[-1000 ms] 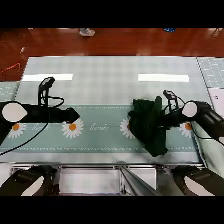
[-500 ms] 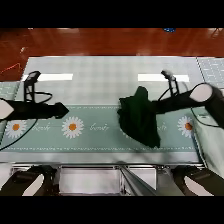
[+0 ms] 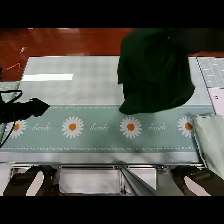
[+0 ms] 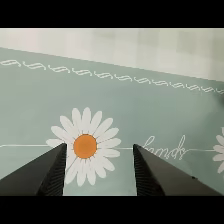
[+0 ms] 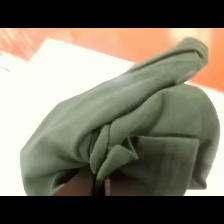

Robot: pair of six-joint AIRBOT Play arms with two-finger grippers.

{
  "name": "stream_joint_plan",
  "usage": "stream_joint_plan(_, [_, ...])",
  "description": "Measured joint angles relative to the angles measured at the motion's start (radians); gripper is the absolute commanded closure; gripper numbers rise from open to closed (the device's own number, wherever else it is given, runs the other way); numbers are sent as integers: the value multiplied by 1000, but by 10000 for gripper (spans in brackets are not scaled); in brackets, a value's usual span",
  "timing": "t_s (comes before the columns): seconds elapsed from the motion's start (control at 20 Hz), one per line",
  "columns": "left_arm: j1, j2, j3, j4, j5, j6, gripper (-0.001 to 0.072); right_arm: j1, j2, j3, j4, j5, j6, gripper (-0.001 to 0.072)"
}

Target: Fold the shirts.

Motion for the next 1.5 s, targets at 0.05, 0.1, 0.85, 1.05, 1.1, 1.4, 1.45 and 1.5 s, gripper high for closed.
stream_joint_plan(0.05, [3,5,0,-3,-2,0,198,0,0,41,29,4,-5,690])
stream_joint_plan(0.1, [5,9,0,-5,-2,0,198,2,1,70,55,6,-11,690])
stream_joint_plan(0.85, [10,17,-1,-28,14,20,198,553,-298,92,-82,27,71,690])
stream_joint_plan(1.05, [11,17,-1,1,14,27,198,584,-402,-63,-84,-6,95,689])
stream_joint_plan(1.1, [11,17,-1,3,14,27,198,588,-422,-110,-61,-27,95,689])
stream_joint_plan(1.4, [11,17,-40,-17,16,30,198,593,-512,-274,48,-142,79,298])
stream_joint_plan(1.45, [10,17,-58,-30,16,30,198,587,-519,-279,57,-152,76,298])
stream_joint_plan(1.5, [10,17,-74,-40,19,30,198,572,-522,-279,66,-152,77,298])
